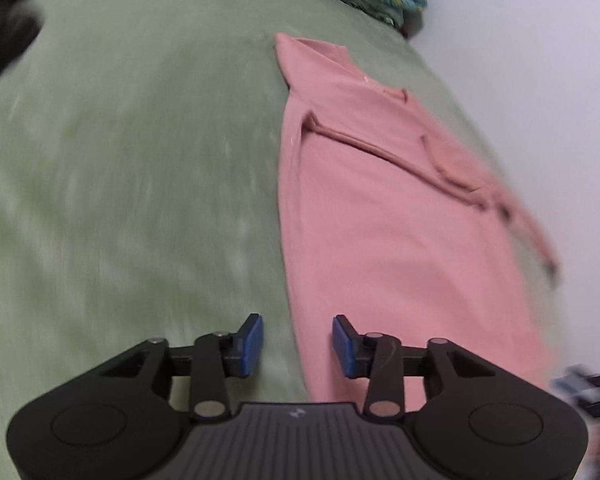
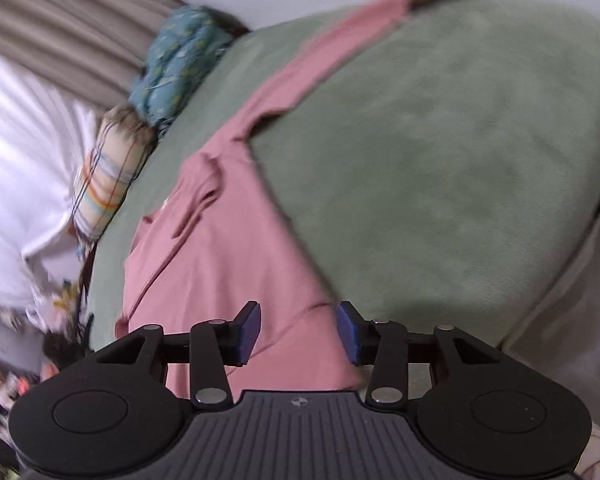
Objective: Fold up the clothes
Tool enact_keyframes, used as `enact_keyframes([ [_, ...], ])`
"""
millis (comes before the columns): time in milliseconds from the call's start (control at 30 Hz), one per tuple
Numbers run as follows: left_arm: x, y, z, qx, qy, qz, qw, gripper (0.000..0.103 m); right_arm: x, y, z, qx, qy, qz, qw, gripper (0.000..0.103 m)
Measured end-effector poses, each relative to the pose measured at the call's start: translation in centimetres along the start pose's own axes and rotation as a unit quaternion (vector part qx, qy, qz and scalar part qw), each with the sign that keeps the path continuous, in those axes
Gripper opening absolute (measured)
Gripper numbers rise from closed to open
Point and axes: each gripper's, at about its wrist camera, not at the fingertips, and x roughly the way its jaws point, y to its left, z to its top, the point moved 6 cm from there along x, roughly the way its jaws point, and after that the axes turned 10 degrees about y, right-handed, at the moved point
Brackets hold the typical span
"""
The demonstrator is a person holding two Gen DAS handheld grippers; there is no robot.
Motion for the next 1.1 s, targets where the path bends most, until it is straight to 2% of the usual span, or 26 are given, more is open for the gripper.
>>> enact_keyframes([
  [100, 0.4, -0.5, -2.9, -0.015, 0.017, -0.048, 0.9986, 0.047, 0.8, -1.0, -0.5, 0.015, 0.016, 0.022, 1.000, 0.042],
  [167, 1.1, -0.7, -4.2, -0.033, 0.025, -0.067, 0.9969, 0.047, 1.4, -1.7, -1.0, 0.026, 0.021, 0.034, 0.999, 0.043],
  [267, 1.7, -1.1, -5.5, -0.047, 0.015, -0.084, 0.9952, 0.042, 1.7, -2.3, -2.0, 0.048, 0.018, 0.048, 0.998, 0.043],
  [333, 2.2, -1.7, -6.0, -0.044, 0.024, -0.079, 0.9956, 0.012, 1.6, -2.4, -2.4, 0.058, 0.011, 0.055, 0.997, 0.043],
  [433, 2.7, -1.6, -6.4, -0.061, 0.031, -0.076, 0.9948, 0.006, 1.3, -2.6, -2.8, 0.073, 0.000, 0.065, 0.995, 0.043],
  [467, 2.5, -1.4, -6.5, -0.066, 0.029, -0.080, 0.9942, 0.006, 1.3, -2.6, -2.9, 0.070, -0.001, 0.063, 0.996, 0.031],
  [500, 2.2, -1.2, -6.5, -0.071, 0.028, -0.085, 0.9935, 0.005, 1.3, -2.5, -3.0, 0.063, 0.002, 0.053, 0.997, 0.012],
  [533, 1.8, -1.0, -6.6, -0.076, 0.026, -0.090, 0.9927, 0.005, 1.4, -2.4, -3.1, 0.060, 0.006, 0.045, 0.997, 0.008],
  [600, 0.5, -0.7, -6.6, -0.084, 0.019, -0.112, 0.9900, 0.005, 0.4, -1.7, -3.2, 0.042, 0.007, 0.042, 0.998, 0.008],
  [733, 1.0, 0.3, -7.5, -0.076, 0.043, -0.076, 0.9933, 0.004, 0.6, -1.8, -3.4, 0.016, 0.029, 0.005, 0.999, 0.008],
  [833, 1.3, 1.6, -8.3, -0.107, 0.045, -0.098, 0.9884, 0.006, 1.2, -2.4, -3.2, 0.027, 0.037, 0.003, 0.999, 0.009],
  [867, 1.0, 1.6, -8.3, -0.102, 0.042, -0.093, 0.9895, 0.009, 0.9, -2.3, -3.1, 0.022, 0.037, 0.005, 0.999, 0.011],
  [967, -0.1, 1.4, -8.1, -0.069, 0.032, -0.067, 0.9949, 0.014, -1.0, -2.6, -2.3, -0.001, 0.017, -0.011, 1.000, 0.022],
  [1033, -1.6, 1.2, -7.5, -0.035, 0.014, -0.019, 0.9991, 0.018, -2.8, -3.6, -0.8, 0.012, -0.017, -0.009, 1.000, 0.027],
  [1100, -2.9, 1.3, -6.5, -0.020, -0.014, 0.011, 0.9996, 0.036, -4.4, -4.9, 1.2, 0.045, -0.059, 0.004, 0.997, 0.028],
])
